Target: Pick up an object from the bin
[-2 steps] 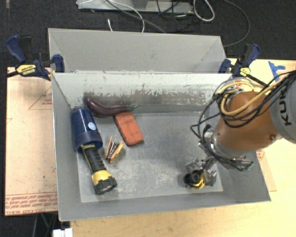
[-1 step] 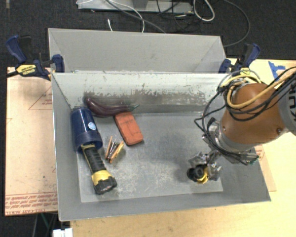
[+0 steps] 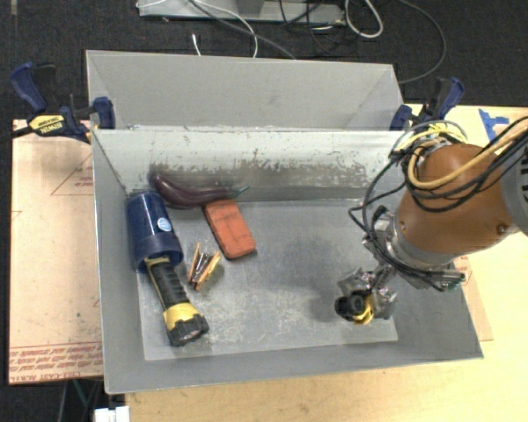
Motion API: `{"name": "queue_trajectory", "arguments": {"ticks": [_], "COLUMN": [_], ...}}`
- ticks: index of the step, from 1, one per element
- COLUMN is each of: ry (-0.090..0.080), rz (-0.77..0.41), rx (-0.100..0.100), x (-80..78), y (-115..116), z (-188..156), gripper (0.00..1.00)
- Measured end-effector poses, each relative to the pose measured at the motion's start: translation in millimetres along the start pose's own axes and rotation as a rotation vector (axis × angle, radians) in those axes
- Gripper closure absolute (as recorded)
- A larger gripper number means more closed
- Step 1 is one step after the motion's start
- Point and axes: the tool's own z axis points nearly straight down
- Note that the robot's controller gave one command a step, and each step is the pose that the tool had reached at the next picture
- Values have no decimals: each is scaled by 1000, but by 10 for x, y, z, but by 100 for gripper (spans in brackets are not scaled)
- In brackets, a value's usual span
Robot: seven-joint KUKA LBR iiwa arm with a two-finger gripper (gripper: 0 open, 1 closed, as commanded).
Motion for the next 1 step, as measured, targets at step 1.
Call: {"name": "queue_trajectory", "arguments": {"ticks": [1], "ry": [6], "rz": [1], "rx": [-11], "x": [7], "y": [26], "z": [-208], "gripper": [100]}}
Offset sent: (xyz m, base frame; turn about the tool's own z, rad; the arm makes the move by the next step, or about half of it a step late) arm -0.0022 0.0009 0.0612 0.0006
